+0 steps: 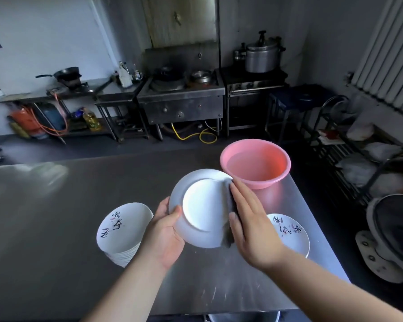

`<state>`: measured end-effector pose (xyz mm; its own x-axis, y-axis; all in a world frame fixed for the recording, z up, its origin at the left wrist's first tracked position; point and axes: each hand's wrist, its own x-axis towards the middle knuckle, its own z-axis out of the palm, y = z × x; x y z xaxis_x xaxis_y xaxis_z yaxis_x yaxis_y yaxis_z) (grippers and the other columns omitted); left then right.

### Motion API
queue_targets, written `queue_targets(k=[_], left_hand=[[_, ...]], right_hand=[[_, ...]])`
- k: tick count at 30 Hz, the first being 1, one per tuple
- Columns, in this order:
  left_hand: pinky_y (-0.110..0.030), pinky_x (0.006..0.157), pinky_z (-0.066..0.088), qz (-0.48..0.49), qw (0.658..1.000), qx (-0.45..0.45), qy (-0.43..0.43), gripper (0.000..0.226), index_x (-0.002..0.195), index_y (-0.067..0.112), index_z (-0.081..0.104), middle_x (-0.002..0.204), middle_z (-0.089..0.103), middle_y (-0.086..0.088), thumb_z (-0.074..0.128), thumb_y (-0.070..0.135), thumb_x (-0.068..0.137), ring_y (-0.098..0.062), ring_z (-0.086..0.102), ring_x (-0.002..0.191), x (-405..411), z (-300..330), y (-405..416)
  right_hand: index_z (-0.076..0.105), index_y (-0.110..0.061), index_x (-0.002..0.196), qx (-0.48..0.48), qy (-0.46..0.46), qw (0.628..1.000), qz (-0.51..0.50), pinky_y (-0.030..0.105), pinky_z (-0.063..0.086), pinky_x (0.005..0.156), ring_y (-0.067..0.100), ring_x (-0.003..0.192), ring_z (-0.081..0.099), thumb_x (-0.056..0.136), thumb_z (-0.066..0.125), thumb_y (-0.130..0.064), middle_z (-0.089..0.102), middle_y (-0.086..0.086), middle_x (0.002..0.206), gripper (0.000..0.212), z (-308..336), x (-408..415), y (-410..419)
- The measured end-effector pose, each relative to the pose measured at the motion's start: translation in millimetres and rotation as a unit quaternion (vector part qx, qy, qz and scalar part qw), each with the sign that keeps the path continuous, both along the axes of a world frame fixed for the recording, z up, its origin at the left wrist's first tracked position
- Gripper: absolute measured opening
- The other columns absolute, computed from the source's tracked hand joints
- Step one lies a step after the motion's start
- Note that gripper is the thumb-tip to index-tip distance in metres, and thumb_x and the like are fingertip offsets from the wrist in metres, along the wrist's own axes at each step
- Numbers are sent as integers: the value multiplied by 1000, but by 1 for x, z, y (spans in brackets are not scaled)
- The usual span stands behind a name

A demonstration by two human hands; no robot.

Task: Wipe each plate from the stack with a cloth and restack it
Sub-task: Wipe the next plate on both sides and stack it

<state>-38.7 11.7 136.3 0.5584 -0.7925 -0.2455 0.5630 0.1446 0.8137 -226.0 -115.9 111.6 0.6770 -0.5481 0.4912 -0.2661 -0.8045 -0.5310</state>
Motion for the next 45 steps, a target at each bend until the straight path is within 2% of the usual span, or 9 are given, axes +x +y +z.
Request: queue_targets(k=[7,13,16,20,28,33,38,42,45], left_hand=[[-45,101,50,-16,1000,13,7,43,143,9,51,140,65,-19,52,5,100,-29,66,121,-13,-3,-2],[-43,94,54,-27,999,-17,36,51,145,18,50,138,68,-9,57,5,96,-23,69,120,-17,1,-8],[-47,86,59,-103,994,16,29,61,146,25,52,143,65,-9,66,13,88,-28,67,122,-10,10,-4],[-42,83,58,-140,989,49,17,38,140,24,60,135,70,-8,50,27,104,-26,70,112,1,20,-6],[-55,102,50,-94,995,10,17,41,146,21,53,144,64,-10,47,18,106,-33,61,133,0,8,-4],[-47,86,62,-95,995,-18,22,42,145,19,52,144,64,-12,48,17,103,-29,66,123,-10,10,-6],[-50,82,61,-93,994,-42,25,39,145,21,49,145,62,-13,46,14,107,-32,67,122,-21,6,-11],[-60,93,54,-172,985,-22,-3,63,152,31,46,151,57,-6,59,12,93,-32,58,135,-11,4,-5],[-51,92,55,-174,984,12,25,46,148,31,55,147,62,-7,54,27,102,-29,65,125,-1,13,-5]], right_hand=[[38,-16,162,18,21,999,-34,37,26,126,15,156,28,105,40,-42,31,-7,168,63,17,7,-29],[17,-13,167,107,-53,991,-59,40,22,128,17,161,13,107,41,-39,9,-4,176,70,-14,1,29],[42,-14,159,172,-113,975,-86,45,32,125,12,155,30,92,42,-33,34,-7,168,70,-8,0,15],[64,-19,145,178,-65,982,-1,30,33,123,-6,145,40,80,44,-19,51,-21,152,67,32,-2,-29],[8,-18,168,121,-12,992,-34,36,18,128,11,162,2,105,38,-54,-3,-8,176,79,-7,-4,32],[31,-17,164,99,5,993,-71,34,23,127,13,157,22,105,41,-53,22,-12,170,70,19,15,-22],[16,-16,167,118,-72,985,-102,32,14,128,13,162,7,106,38,-49,6,-3,176,73,-4,11,27],[46,-14,158,142,-149,973,-108,30,30,124,8,154,32,101,44,-37,37,-9,166,61,2,1,12],[70,-21,138,193,-114,974,-32,20,38,116,-10,138,47,92,49,-28,57,-23,145,50,34,-2,-23]])
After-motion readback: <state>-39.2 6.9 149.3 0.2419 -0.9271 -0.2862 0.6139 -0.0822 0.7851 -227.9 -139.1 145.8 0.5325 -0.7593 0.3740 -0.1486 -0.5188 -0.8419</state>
